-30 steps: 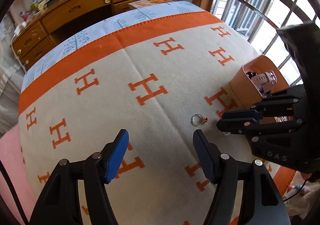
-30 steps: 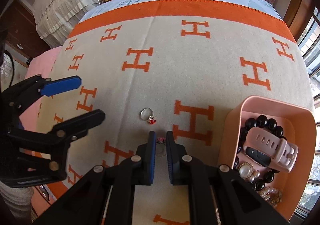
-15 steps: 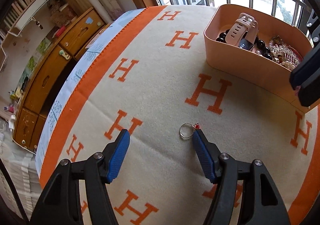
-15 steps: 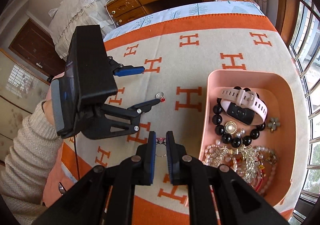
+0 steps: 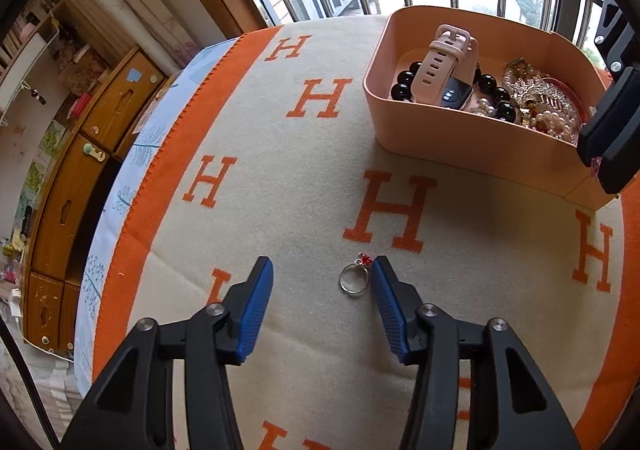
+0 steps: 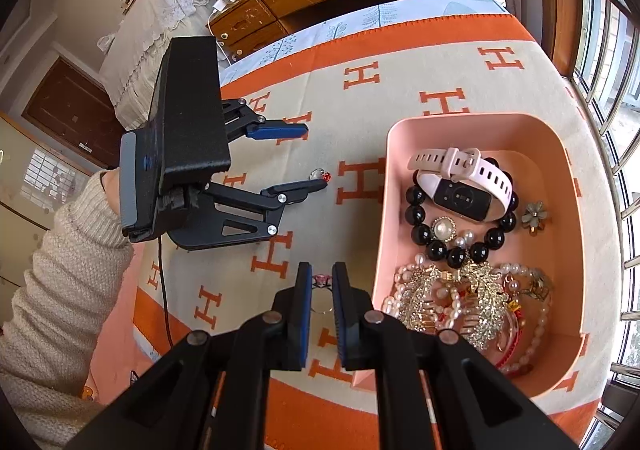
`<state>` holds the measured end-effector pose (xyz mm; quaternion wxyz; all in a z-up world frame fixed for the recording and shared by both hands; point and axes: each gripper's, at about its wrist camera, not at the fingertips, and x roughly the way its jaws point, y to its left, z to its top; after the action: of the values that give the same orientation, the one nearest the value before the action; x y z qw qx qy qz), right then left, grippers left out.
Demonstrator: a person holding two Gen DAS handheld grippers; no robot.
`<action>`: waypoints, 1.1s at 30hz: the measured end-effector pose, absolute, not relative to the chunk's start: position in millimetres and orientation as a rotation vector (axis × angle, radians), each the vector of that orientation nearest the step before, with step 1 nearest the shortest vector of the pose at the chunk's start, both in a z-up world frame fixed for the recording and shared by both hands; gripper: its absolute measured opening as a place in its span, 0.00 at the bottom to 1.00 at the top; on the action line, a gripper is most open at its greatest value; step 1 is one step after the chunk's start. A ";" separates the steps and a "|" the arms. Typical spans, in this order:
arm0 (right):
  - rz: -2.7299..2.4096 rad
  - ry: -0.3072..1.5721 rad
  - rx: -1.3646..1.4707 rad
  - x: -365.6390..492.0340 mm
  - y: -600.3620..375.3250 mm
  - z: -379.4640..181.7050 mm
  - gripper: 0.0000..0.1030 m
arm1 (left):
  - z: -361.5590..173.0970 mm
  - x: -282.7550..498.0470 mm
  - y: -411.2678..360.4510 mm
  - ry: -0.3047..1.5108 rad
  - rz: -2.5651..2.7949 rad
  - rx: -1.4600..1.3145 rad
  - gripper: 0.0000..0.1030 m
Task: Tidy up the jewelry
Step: 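Grasp the red-gem ring with the left tool while the right tool carries its ring to the box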
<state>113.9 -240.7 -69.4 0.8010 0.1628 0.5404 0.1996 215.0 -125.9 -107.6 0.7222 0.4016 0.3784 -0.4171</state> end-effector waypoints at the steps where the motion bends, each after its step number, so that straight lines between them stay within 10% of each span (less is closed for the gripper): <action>1: 0.427 1.157 0.354 113.5 -241.3 -70.0 0.10 | -108.0 214.5 -126.6 0.843 -0.940 0.880 0.33; 14: 0.412 1.171 0.396 108.5 -253.1 -79.5 0.10 | -109.4 213.9 -127.1 0.877 -1.000 0.817 0.06; 33: 0.257 1.022 0.486 79.4 -333.7 -53.2 0.10 | -29.5 147.2 -161.5 0.841 -0.844 0.664 0.06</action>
<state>79.4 -333.7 -53.2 0.8362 0.2296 0.4830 0.1213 147.2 -161.5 -29.5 0.7763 0.3069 0.3886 -0.3900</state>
